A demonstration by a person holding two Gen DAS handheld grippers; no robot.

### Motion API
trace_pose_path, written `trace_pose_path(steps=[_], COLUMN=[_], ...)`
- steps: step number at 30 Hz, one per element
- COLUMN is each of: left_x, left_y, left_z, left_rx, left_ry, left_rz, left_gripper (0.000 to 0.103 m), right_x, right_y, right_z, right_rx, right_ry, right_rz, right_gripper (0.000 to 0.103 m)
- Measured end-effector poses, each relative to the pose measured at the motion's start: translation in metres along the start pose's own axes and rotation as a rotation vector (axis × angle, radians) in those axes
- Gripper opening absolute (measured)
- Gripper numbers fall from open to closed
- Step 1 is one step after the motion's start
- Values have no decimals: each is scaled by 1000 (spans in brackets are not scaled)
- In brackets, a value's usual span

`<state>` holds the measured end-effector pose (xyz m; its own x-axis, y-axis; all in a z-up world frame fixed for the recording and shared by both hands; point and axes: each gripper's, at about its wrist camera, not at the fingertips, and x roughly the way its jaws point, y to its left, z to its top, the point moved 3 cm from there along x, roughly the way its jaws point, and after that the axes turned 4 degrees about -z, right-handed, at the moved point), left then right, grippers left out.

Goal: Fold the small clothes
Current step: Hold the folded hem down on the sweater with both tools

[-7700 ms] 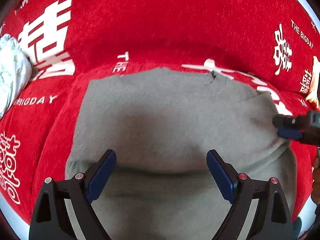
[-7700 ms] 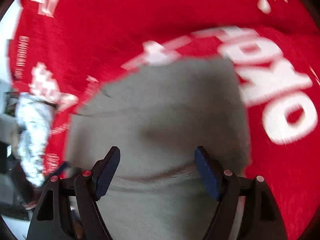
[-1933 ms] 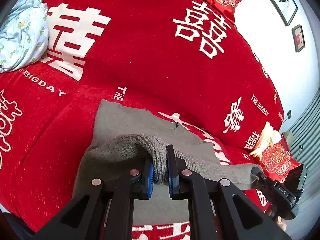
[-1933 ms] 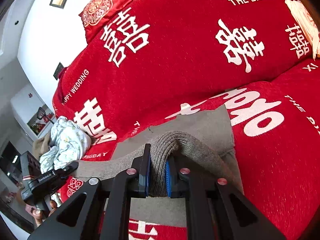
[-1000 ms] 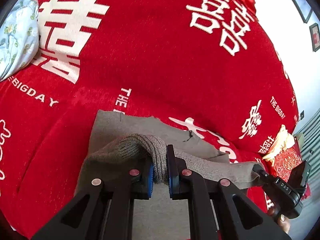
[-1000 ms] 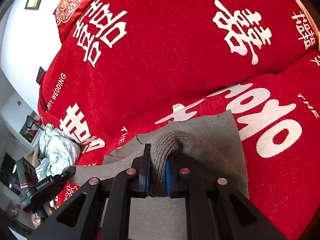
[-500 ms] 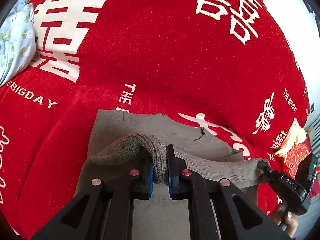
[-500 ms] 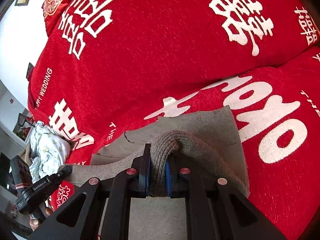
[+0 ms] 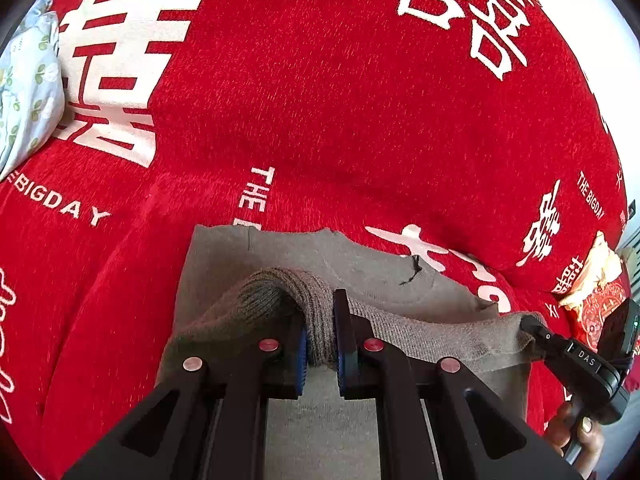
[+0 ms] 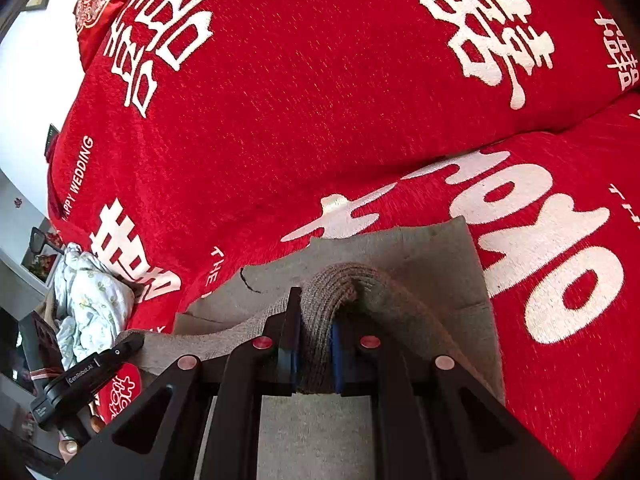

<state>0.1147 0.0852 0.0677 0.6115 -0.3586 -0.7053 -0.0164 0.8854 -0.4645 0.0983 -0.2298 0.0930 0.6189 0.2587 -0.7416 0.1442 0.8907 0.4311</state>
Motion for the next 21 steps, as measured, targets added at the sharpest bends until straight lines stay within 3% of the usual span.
trace_pose_path(steps=[9, 21], left_x=[10, 59], left_y=[-3, 15], left_z=[9, 16], left_rx=[9, -52], left_ry=[8, 85], left_rz=[2, 25], left_gripper=[12, 12], right_x=[10, 48], right_y=[-3, -19], right_z=[10, 14], right_rx=[14, 71], right_ry=[7, 68], right_rz=[-4, -25], right_gripper=[13, 13])
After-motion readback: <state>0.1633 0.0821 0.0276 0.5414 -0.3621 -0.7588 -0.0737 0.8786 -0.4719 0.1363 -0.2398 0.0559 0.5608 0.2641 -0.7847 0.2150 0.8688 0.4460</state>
